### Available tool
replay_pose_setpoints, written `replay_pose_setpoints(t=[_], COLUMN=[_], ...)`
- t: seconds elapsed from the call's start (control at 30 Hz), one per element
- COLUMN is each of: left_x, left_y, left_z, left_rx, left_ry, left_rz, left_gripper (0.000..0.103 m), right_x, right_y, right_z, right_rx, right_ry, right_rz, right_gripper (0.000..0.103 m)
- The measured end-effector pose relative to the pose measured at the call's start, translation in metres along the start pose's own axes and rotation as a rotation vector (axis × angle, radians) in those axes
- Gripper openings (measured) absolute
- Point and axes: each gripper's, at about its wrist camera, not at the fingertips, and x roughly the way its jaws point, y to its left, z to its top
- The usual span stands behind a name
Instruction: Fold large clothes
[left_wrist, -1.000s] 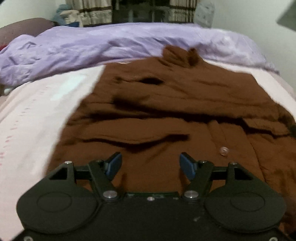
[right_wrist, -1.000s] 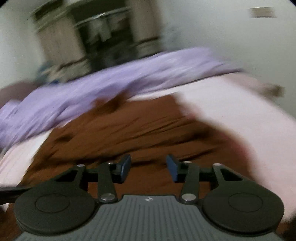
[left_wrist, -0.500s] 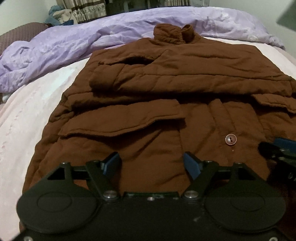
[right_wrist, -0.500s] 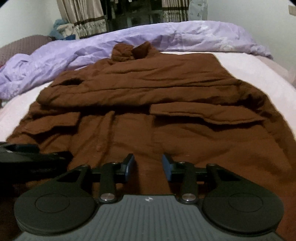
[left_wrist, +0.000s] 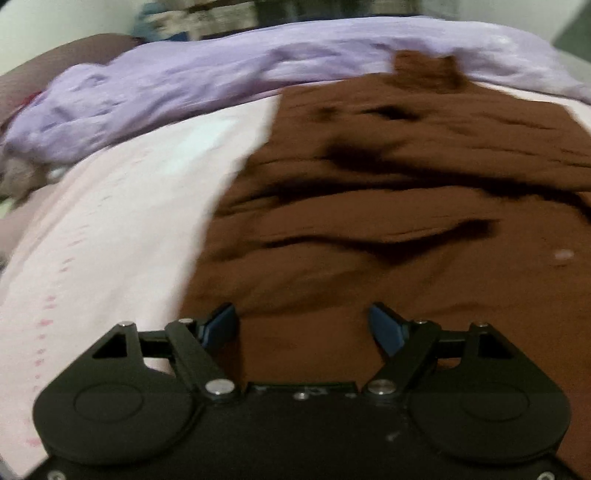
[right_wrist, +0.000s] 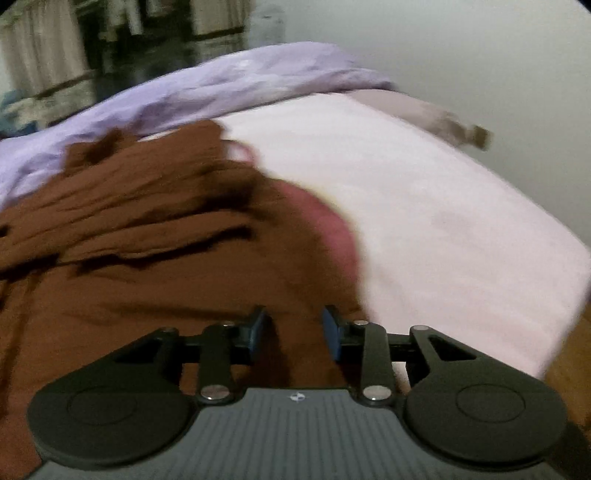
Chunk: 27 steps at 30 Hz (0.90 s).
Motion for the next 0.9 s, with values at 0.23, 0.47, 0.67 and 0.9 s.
replay_pose_setpoints(t=[0.23,0.47,0.67,0.9], left_x=[-0.004,-0.026,-0.003,0.091], left_y=[0.036,-0.023,-0.048,-0.062], left_z=[-0.008,0.046,0.113,0.149], left_rx=[-0.033,0.070,0.040,0.040], left_ry=[-0.062,-0.268,-0.408,-0.287], left_rz=[0.066,-0.073,-0.139,0.099], left_gripper=[0.081,0.080,0.080,0.080], right_x=[-0.003,-0.005,0.005,0.074], right_y=[0.001,0.096,0.159,0.175], right_z=[0.004,0.025,0.068,0.112], right_rx=[0.058,-0.087,-0.162,-0.159], right_ry=[-0.012,-0.083,-0.158,-0.203], right_rz=[-0.022,0.206,0.336,0.269], right_gripper=[0.043,0.043,0.046,0.048])
